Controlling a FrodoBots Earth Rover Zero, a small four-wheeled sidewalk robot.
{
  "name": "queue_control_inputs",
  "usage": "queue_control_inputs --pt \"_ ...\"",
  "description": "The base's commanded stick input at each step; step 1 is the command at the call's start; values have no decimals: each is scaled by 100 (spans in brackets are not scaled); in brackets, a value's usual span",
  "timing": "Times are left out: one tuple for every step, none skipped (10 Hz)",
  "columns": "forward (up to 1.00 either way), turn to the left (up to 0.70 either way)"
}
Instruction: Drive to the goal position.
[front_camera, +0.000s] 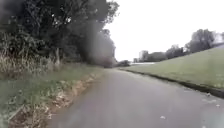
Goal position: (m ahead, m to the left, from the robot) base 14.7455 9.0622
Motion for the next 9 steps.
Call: queue_control_inputs --pt "100 -32" --pt "100 -20" --pt "100 -8" --pt "100 0" --pt "100 0" --pt "100 0" --pt "100 0" --pt "100 0" --pt "100 0"
